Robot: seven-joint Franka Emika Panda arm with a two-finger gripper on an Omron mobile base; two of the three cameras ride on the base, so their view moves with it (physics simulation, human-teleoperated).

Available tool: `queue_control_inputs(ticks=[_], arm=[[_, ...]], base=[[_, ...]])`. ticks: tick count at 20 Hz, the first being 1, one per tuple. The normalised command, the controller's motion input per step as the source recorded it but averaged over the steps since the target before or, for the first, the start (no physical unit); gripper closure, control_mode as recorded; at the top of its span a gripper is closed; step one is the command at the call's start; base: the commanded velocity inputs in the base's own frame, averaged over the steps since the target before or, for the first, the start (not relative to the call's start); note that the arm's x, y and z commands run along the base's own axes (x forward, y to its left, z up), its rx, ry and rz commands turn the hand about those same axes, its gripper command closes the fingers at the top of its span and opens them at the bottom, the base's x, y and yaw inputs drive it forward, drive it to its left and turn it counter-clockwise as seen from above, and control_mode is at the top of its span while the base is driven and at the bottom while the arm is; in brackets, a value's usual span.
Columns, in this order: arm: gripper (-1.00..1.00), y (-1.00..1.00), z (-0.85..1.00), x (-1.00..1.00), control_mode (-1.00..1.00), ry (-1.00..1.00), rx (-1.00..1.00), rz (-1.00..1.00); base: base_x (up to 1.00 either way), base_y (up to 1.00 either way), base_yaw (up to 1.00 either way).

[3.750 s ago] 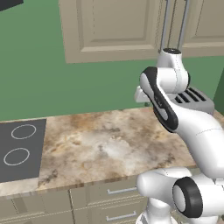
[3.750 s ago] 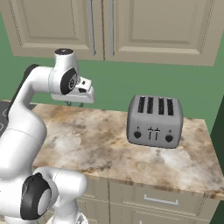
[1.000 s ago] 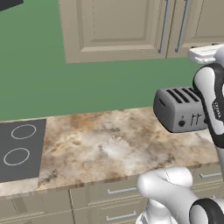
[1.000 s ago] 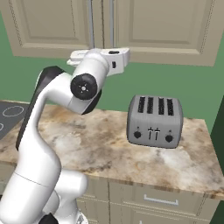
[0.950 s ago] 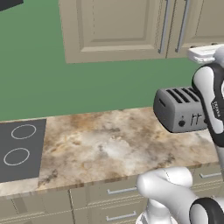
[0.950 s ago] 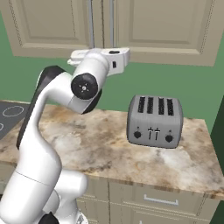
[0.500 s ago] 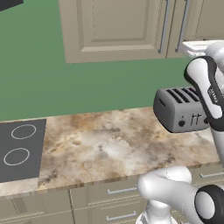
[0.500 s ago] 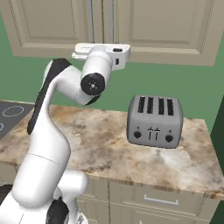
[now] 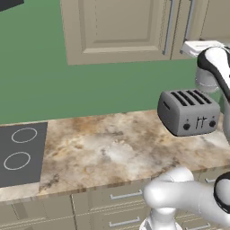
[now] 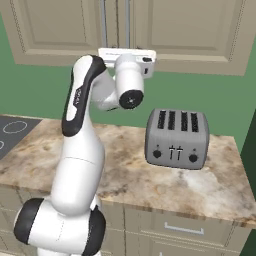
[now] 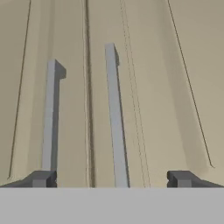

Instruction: Get the candle and the wine from the cabinet and move them to the dining counter.

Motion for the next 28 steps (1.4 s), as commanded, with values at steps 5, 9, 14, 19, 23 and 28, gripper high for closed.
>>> queue_control_inputs(ticks=[5, 9, 14, 19, 23, 28], arm=[[-1.0, -0.34, 0.0, 0.26, -1.0, 0.0, 0.0, 0.03], [-1.0, -0.14, 0.0, 0.18, -1.0, 0.0, 0.0, 0.02], [-1.0, 0.0, 0.14, 0.03, -1.0, -0.01, 0.0, 0.03], [-1.0, 0.13, 0.24, 0.0, -1.0, -0.02, 0.0, 0.01], [-1.0, 0.16, 0.21, 0.0, -1.0, -0.01, 0.0, 0.0], [-1.0, 0.09, 0.07, 0.13, -1.0, 0.0, 0.0, 0.0]], base=[[0.0, 0.0, 0.0], [0.0, 0.0, 0.0], [0.0, 0.0, 0.0], [0.0, 0.0, 0.0], [0.0, 0.0, 0.0], [0.0, 0.0, 0.0]])
